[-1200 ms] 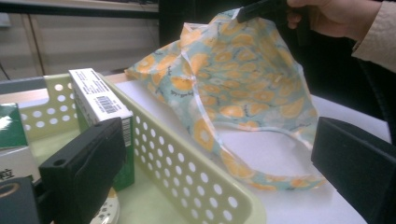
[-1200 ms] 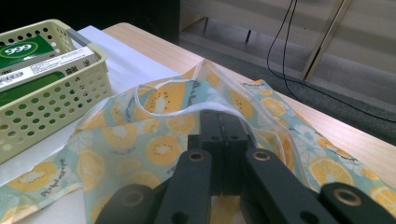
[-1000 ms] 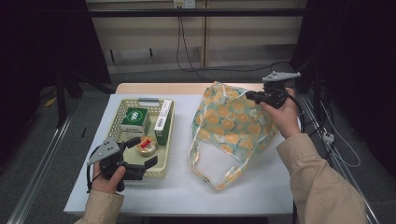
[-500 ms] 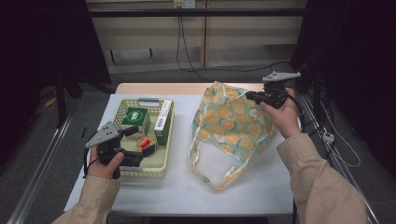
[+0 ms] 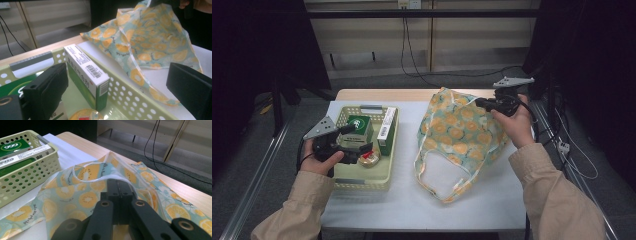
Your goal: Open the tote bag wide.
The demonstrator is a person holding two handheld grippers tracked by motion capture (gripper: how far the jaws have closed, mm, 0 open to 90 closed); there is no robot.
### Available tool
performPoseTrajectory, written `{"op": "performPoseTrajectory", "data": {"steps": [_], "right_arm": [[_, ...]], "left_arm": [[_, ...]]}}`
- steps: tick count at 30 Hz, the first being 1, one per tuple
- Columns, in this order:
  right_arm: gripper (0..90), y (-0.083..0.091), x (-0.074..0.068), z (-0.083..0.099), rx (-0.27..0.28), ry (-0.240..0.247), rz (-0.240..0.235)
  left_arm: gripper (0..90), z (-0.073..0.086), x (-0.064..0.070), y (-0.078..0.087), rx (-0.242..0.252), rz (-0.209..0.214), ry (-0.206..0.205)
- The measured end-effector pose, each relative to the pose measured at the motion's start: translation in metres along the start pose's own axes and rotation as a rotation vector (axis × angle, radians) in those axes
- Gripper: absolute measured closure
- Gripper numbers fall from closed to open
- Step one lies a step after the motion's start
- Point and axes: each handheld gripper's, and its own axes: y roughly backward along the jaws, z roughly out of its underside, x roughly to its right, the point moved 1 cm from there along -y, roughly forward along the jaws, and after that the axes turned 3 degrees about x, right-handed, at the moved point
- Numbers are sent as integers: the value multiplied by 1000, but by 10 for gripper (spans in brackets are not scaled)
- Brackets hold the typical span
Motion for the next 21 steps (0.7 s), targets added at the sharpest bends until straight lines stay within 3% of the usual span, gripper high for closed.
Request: {"op": "performPoseTrajectory", "data": {"steps": [3,13,21], "right_arm": [[900,-1,0,0,1,-2,0],[900,-3,-1,2,-6,-3,-1],[900,-2,-1,2,-5,-1,-2]], "left_arm": [[40,1,-5,-5,-31,-5,-34],[46,11,-22,-23,-100,-24,-34],[50,17,-27,-37,-172,-2,-59]]}}
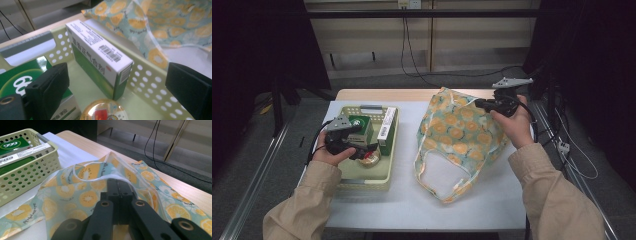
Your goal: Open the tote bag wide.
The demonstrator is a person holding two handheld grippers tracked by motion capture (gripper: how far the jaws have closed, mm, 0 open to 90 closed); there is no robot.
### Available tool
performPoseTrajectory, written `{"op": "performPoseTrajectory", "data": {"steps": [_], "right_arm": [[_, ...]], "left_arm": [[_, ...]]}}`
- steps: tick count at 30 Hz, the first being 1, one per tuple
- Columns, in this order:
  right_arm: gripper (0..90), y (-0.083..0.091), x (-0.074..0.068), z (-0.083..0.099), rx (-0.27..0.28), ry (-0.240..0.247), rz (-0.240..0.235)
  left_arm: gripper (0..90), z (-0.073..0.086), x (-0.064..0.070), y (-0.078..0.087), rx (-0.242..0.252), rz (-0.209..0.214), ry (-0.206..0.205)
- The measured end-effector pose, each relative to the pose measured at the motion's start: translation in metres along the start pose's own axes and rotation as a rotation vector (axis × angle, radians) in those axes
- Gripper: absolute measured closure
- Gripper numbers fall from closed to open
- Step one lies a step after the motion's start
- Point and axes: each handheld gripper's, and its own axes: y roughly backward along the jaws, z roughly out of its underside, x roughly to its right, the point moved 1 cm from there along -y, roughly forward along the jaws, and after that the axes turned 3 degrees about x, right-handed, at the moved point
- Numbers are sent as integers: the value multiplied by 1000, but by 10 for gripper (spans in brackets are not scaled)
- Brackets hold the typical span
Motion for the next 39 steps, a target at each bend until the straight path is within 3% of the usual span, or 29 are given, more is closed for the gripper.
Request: {"op": "performPoseTrajectory", "data": {"steps": [4,10,16,20,27,29,39], "right_arm": [[900,0,0,0,0,1,-3],[900,-1,0,1,-2,-2,-3],[900,-2,0,3,-5,-5,-4],[900,-2,1,4,-6,-6,0],[900,-2,1,4,-7,-10,-4],[900,-3,0,4,-10,-7,-3],[900,-5,-1,4,-7,-3,-11]], "left_arm": [[52,3,-4,-1,-13,0,-8],[54,8,-6,-4,-62,28,-8],[65,14,-5,-10,-113,30,-19],[77,19,-5,-15,-175,37,-19],[87,23,-1,-20,-228,47,-56],[89,23,-1,-20,-221,50,-63],[85,30,-4,-31,-291,69,-43]]}}
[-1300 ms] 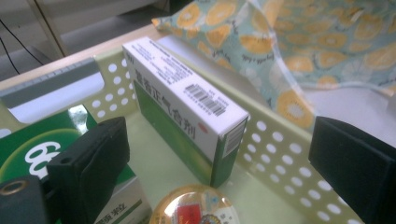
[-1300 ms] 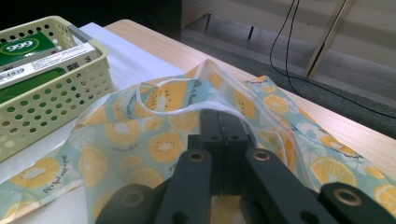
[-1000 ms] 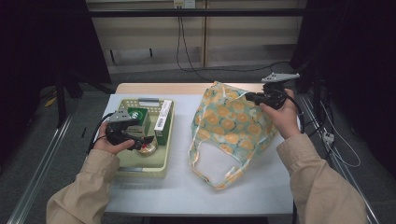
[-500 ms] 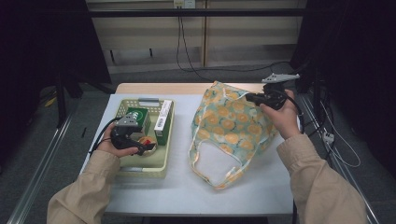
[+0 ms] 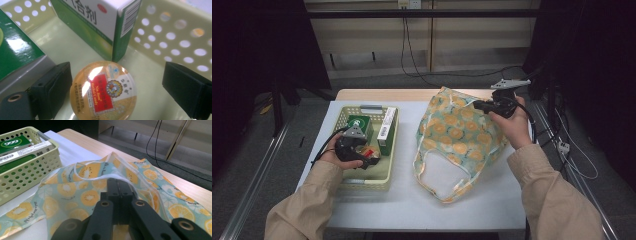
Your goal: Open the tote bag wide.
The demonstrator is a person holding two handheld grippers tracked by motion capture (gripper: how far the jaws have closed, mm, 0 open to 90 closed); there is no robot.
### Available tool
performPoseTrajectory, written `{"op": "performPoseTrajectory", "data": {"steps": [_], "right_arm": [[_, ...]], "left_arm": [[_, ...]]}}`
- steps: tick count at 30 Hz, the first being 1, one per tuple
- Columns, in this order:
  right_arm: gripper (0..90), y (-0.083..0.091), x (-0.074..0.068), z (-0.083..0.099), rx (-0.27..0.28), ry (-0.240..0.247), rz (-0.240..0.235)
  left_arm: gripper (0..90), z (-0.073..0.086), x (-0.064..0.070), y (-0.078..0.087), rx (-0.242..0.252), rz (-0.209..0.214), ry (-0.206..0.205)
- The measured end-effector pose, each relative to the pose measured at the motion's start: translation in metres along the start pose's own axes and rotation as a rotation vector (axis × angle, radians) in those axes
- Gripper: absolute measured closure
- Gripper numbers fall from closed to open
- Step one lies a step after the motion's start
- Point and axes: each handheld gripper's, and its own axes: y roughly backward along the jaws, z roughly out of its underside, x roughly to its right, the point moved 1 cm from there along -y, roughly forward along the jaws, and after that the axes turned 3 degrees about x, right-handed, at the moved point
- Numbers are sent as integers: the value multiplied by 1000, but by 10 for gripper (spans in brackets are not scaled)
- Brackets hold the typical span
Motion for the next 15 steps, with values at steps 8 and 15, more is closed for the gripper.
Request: {"op": "performPoseTrajectory", "data": {"steps": [8,15], "right_arm": [[900,-2,-1,1,-4,1,-4],[900,-4,-2,1,-5,3,-6]], "left_arm": [[91,4,-3,-10,-58,-36,-3],[98,5,-3,-15,-97,-44,-6]]}}
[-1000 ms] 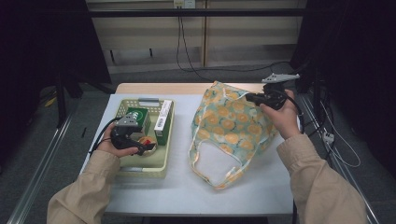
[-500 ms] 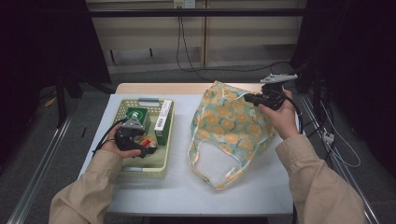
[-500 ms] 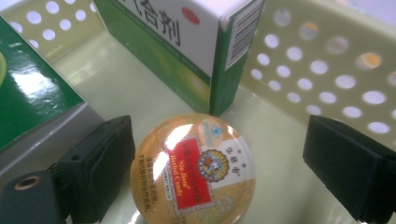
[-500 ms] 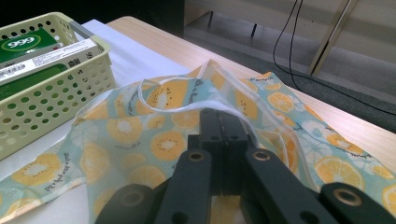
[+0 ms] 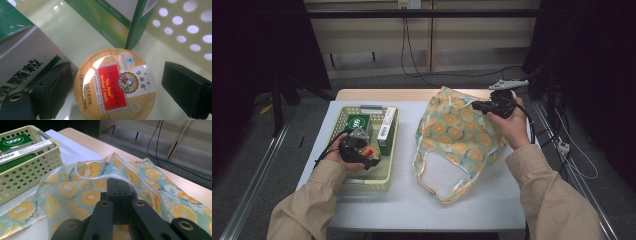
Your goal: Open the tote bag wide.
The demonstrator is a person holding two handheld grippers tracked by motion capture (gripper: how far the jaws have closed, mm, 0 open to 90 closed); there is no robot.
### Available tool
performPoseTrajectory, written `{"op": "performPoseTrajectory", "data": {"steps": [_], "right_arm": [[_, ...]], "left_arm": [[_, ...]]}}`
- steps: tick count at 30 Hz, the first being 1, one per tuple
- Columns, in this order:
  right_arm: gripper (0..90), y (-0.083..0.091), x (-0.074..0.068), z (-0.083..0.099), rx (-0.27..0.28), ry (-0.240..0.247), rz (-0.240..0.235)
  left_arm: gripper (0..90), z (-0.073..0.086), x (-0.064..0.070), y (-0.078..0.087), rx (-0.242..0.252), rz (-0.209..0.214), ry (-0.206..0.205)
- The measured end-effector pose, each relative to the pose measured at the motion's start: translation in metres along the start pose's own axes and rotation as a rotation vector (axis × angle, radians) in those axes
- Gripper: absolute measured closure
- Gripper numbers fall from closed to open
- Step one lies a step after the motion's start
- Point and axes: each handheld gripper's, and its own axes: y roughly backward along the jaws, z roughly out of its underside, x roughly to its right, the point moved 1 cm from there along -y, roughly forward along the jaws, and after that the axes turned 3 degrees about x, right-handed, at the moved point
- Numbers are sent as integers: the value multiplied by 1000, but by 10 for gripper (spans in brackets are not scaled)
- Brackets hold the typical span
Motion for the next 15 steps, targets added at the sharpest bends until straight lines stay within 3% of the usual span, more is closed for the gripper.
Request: {"op": "performPoseTrajectory", "data": {"steps": [15], "right_arm": [[900,0,0,1,-1,-4,-1]], "left_arm": [[132,4,-3,-8,-64,15,21]]}}
